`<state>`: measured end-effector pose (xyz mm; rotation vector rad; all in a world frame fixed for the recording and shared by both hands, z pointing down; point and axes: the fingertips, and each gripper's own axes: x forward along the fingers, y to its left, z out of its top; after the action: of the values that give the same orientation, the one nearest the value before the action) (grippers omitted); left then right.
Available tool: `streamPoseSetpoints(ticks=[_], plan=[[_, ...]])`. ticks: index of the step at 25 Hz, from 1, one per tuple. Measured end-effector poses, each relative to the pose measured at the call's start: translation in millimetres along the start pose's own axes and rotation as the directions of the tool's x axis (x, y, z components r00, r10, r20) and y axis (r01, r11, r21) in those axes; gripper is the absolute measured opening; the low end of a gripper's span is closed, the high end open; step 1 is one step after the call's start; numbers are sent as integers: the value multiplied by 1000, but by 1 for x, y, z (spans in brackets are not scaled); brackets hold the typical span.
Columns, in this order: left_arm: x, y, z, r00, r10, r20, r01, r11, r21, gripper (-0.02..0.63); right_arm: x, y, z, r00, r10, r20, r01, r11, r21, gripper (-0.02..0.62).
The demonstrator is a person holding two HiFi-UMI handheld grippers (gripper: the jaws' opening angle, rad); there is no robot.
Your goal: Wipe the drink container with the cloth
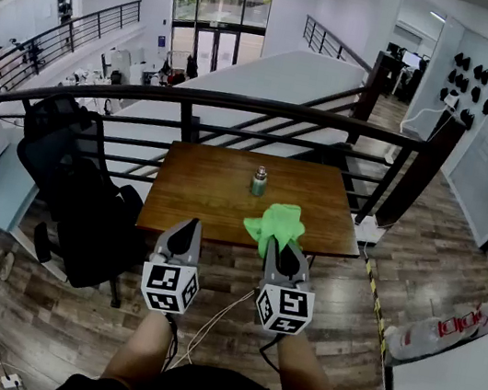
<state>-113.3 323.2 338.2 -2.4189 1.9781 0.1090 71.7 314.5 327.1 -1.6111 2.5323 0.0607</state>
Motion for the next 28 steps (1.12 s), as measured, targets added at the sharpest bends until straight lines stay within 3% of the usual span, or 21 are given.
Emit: streamPoseSetpoints(ticks=[19, 28], plan=[[-17, 36, -2, 997, -74, -2, 74, 997, -10, 49, 8, 58, -7, 1000, -9, 0, 9, 999, -34, 44], [-16, 51, -2, 994, -108, 10, 108, 993, -54, 49, 17, 68, -12, 999, -32, 4, 32, 998, -48, 44]])
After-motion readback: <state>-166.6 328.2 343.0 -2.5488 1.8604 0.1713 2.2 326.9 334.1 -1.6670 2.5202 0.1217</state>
